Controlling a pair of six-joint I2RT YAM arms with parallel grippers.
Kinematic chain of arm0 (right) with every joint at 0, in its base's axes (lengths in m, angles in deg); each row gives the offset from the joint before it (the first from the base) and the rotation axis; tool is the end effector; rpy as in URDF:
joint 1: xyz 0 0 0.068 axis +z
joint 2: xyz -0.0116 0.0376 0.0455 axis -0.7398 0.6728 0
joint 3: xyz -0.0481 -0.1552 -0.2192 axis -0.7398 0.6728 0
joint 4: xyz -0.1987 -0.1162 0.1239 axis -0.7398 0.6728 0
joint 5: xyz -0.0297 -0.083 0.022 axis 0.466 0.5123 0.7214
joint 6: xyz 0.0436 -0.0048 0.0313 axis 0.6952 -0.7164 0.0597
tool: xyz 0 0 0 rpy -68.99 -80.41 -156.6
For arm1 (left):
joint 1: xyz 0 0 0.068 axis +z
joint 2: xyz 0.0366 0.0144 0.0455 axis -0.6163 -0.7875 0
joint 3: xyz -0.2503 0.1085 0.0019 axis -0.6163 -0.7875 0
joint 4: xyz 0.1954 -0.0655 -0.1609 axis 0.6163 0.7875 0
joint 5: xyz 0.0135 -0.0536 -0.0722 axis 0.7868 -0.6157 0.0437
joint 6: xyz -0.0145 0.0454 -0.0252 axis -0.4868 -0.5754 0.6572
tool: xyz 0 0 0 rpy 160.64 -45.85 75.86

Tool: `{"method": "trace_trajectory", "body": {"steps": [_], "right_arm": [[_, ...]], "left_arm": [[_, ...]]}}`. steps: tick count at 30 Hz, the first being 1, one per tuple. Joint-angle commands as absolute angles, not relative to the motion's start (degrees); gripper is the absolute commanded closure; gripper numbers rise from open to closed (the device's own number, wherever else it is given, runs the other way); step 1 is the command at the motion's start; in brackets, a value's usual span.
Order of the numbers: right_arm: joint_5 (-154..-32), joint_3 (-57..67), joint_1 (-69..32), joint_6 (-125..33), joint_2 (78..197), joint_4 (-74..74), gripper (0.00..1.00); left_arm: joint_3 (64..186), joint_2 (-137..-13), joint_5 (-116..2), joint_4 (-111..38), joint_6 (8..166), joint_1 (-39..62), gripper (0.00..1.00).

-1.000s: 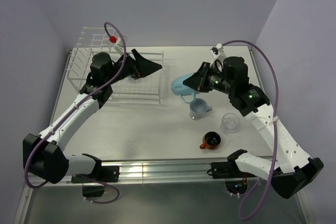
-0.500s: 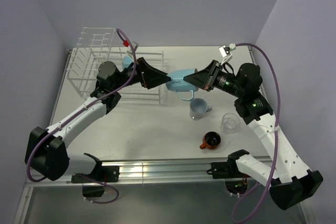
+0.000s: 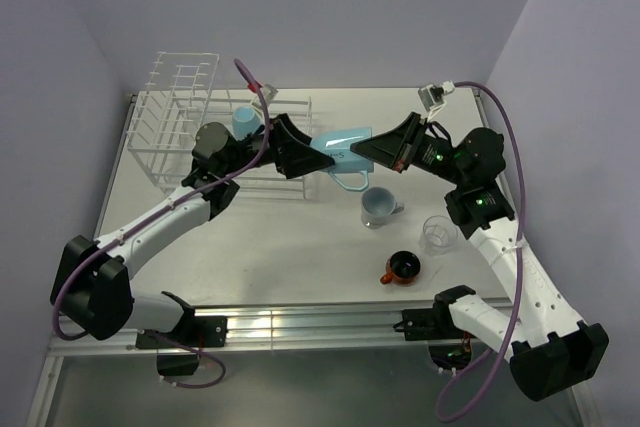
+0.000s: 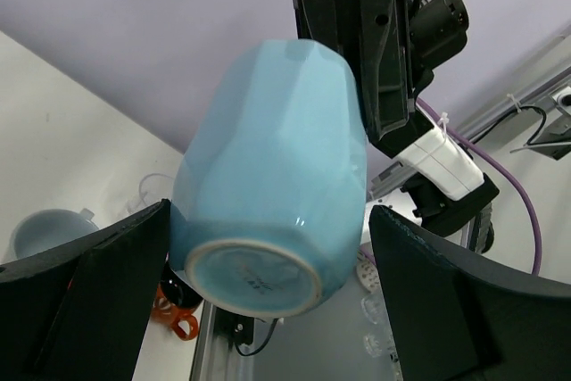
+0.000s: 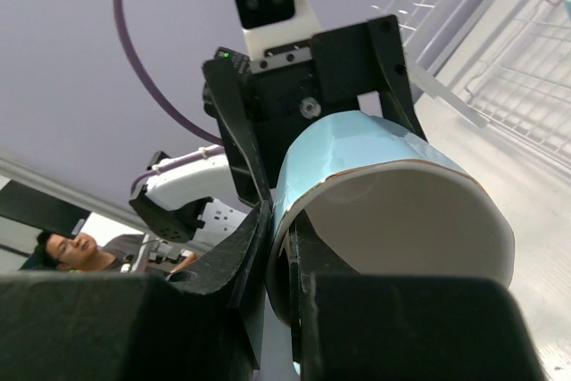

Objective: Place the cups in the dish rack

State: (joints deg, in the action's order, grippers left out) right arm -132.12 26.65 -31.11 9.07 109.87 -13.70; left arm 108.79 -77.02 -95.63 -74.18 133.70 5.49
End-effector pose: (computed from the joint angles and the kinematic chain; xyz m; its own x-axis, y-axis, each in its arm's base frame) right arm 0.1881 0.0833 0.4104 -0.6682 0.4268 -0.6094 -0.6101 0.1545 0.7771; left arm 0.2437 -0.1864 0.3678 -0.6680 -0.2643 -0.6957 0.7278 -0.0366 -0.6848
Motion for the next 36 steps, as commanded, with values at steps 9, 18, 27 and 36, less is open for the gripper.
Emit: {"method": "trace_trajectory", "body": {"steps": [9, 18, 27, 36], "right_arm": [[-134.1, 27.2, -32.7, 13.1, 107.5, -27.5, 1.00], [-134.1, 28.5, -32.7, 13.1, 107.4, -28.8, 1.00], [-134.1, 29.5, -32.7, 12.8, 107.4, -29.4, 1.00], [-133.3, 29.7, -32.7, 9.9, 107.0, -25.3, 1.00]], "left_arm": [[110.2, -77.7, -97.0, -80.9, 136.5, 3.8, 0.02], [111.1, -79.0, -96.7, -85.0, 140.0, 2.5, 0.03], [110.6, -79.4, -95.4, -84.4, 139.7, 1.7, 0.13], [112.5, -79.9, -94.9, -84.1, 140.2, 0.9, 0.89]]}}
